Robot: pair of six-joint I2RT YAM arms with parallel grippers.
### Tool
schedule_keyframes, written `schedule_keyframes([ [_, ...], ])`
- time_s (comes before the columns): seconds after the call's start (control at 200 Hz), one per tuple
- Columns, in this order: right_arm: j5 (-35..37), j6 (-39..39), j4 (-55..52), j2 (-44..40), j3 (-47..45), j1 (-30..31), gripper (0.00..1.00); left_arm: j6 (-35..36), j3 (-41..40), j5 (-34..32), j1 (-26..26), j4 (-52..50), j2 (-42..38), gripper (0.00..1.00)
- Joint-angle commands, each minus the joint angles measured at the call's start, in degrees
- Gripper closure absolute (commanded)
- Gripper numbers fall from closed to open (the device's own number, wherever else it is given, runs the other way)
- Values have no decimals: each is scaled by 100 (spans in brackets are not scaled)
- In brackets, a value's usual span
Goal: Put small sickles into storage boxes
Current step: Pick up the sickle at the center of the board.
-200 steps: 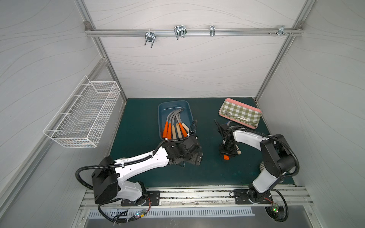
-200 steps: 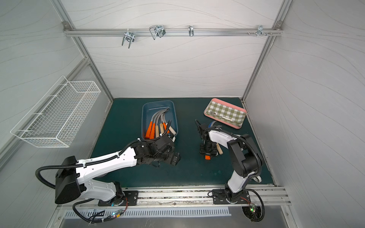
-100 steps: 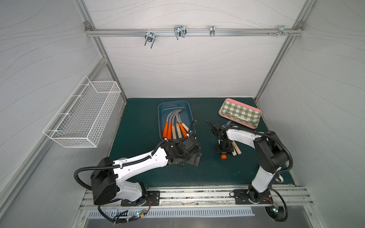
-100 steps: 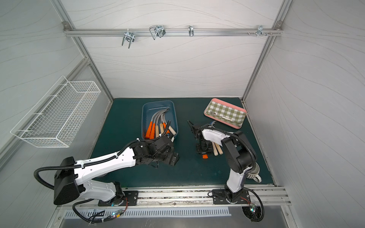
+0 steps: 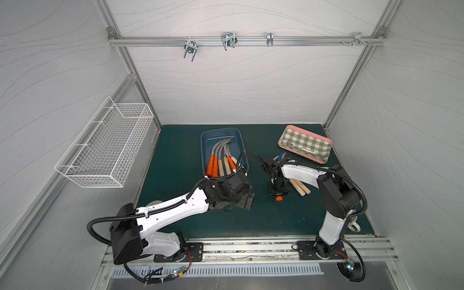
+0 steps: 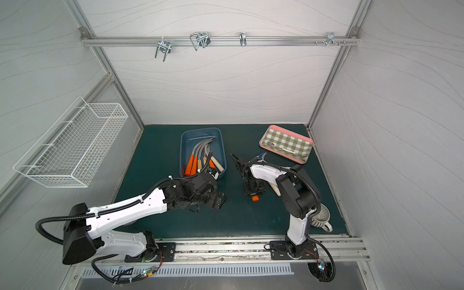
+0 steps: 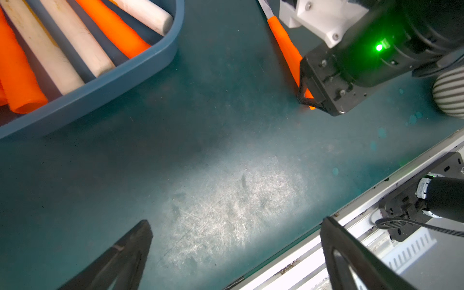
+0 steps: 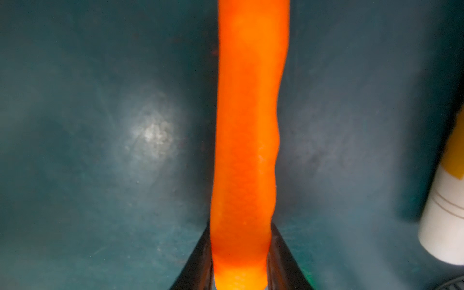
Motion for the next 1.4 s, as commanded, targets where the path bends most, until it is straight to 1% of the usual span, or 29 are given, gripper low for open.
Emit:
schedule_keyframes([
  [0.0, -369, -119, 527, 171, -11, 117, 71, 34, -49, -105, 137, -58, -174, 1],
  [0.2, -404, -266, 573, 196, 66, 382, 71, 50, -111, -48, 250, -50, -273, 1],
  [0.575, -421, -85, 354, 265, 305, 380, 72, 155, -77, -8, 388, -163, -414, 1],
  [0.845, -445, 4, -43, -153, 494, 169, 73, 235, 84, -28, 563, -257, -617, 1],
  [1.1, -527, -25, -354, -600, 639, -167, 73, 306, 280, -22, 662, -340, -571, 1],
  [1.395, -567, -111, -716, -720, 1136, -269, 73, 437, 579, 40, 859, -414, -403, 1],
])
